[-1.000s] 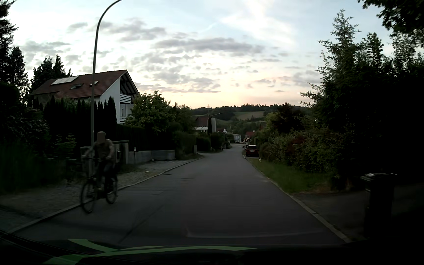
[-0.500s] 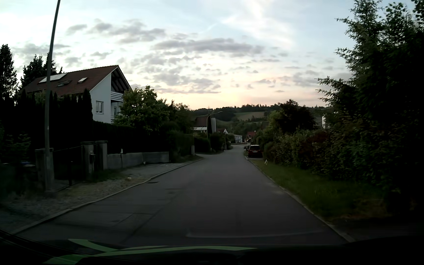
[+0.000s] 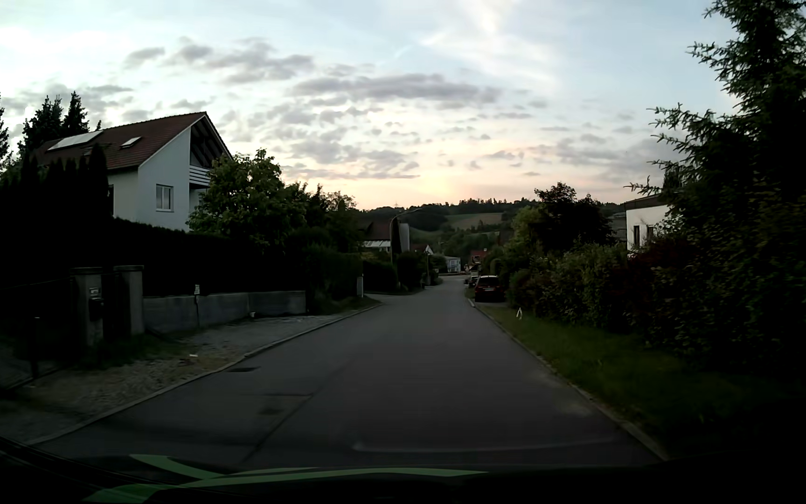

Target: Follow the waypoints while adhering to traffic rules and regulations

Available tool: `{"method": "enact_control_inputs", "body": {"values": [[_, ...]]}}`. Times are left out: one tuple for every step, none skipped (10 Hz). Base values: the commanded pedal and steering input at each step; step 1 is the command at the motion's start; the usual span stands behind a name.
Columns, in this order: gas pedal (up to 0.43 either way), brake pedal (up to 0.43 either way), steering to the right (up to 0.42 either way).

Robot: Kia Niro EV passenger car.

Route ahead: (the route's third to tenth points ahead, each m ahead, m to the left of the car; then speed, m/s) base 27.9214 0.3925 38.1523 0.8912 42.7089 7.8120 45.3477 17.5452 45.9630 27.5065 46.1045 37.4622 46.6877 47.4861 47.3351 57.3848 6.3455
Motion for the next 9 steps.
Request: {"method": "enact_control_inputs", "body": {"values": [[0.0,0.0,0.001],[0.0,0.0,0.002],[0.0,0.0,0.0],[0.0,0.0,0.0],[0.0,0.0,0.0],[0.0,0.0,0.0],[0.0,0.0,0.0],[0.0,0.0,0.0],[0.0,0.0,0.0]]}}
